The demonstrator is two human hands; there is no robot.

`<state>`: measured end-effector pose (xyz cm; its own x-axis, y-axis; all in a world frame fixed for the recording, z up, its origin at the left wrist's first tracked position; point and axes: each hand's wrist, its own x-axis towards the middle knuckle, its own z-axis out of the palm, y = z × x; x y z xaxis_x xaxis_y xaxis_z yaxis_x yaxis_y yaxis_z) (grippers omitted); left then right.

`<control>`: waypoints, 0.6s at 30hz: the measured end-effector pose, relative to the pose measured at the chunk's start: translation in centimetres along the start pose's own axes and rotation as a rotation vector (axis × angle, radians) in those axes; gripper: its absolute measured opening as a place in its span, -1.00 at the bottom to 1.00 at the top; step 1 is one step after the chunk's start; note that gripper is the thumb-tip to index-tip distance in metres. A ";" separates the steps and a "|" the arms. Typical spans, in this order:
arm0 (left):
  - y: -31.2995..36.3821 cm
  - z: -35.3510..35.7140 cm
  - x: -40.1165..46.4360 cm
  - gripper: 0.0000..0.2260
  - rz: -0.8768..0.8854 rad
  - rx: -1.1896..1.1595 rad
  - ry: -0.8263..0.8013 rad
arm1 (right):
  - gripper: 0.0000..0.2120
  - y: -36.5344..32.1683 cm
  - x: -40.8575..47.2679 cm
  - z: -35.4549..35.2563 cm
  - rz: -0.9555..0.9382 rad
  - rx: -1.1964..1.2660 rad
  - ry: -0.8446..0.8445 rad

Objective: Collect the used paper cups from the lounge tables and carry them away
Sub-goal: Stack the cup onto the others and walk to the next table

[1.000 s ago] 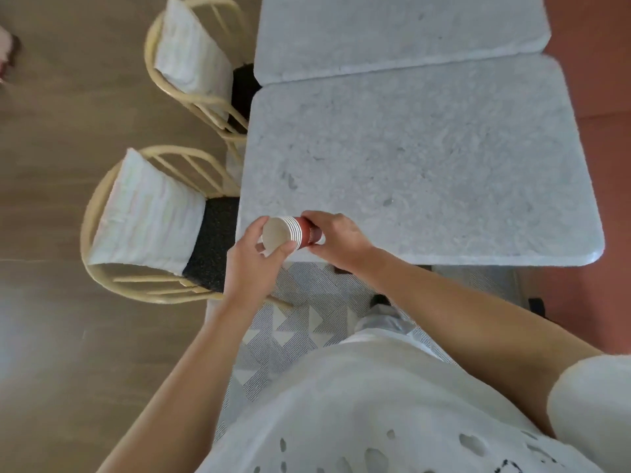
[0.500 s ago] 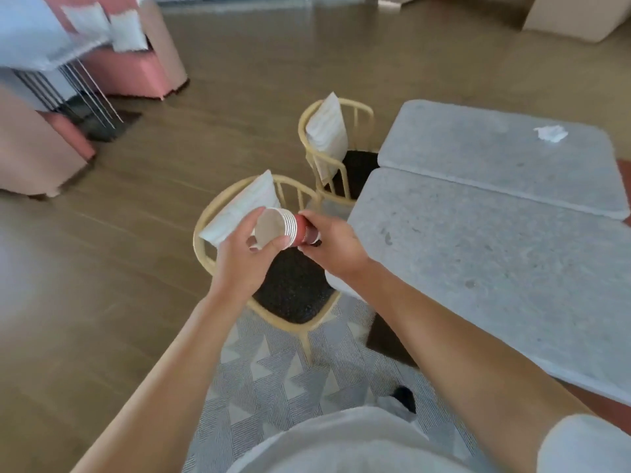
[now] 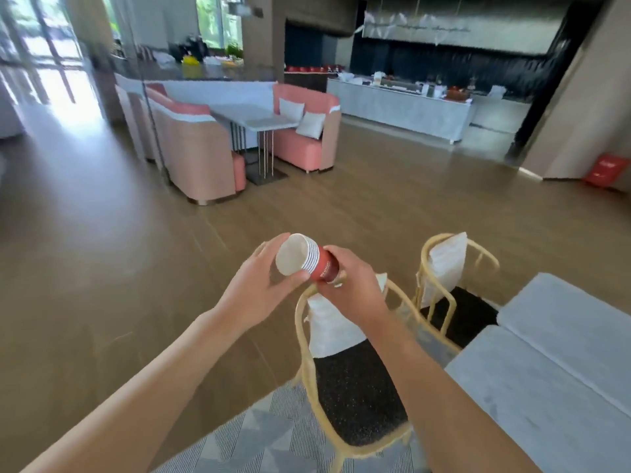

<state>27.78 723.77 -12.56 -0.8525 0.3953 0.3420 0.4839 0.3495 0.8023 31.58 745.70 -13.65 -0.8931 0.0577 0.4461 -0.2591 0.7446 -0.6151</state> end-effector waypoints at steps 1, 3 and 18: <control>-0.4 -0.9 0.4 -0.23 -0.006 0.032 0.006 | -0.44 -0.3 1.1 0.7 -0.010 0.013 -0.012; -1.2 -2.6 1.6 -0.23 -0.011 0.080 0.035 | -0.46 -0.7 3.3 2.3 -0.026 0.046 -0.027; -2.1 -10.3 18.2 -0.45 0.020 0.137 0.350 | -0.46 0.8 24.8 8.4 -0.272 0.438 -0.020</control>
<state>9.22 721.48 -2.98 -0.8470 0.0968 0.5228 0.5030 0.4644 0.7289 6.14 742.14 -8.57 -0.7774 -0.1151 0.6184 -0.6092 0.3826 -0.6946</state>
